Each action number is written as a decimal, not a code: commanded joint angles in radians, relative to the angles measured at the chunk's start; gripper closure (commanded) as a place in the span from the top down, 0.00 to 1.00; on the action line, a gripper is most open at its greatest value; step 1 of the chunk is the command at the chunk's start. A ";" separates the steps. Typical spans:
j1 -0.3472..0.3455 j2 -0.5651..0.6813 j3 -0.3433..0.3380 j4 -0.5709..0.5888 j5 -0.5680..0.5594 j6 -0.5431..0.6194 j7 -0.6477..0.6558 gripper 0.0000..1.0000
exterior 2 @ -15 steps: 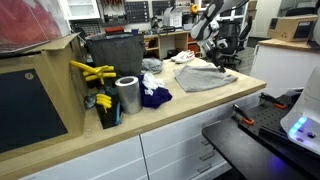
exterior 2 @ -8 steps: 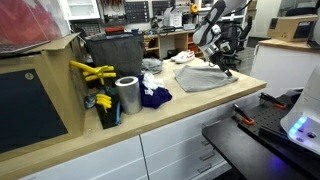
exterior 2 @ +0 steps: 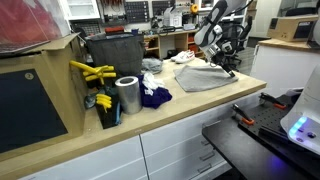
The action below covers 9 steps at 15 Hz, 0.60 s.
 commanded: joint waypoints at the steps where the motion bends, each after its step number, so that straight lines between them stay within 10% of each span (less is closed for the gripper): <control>1: 0.000 -0.073 -0.006 -0.076 -0.026 0.049 -0.019 0.00; 2: 0.001 -0.087 -0.005 -0.089 -0.035 0.070 -0.022 0.26; 9: 0.000 -0.137 -0.025 -0.161 -0.146 0.265 -0.044 0.71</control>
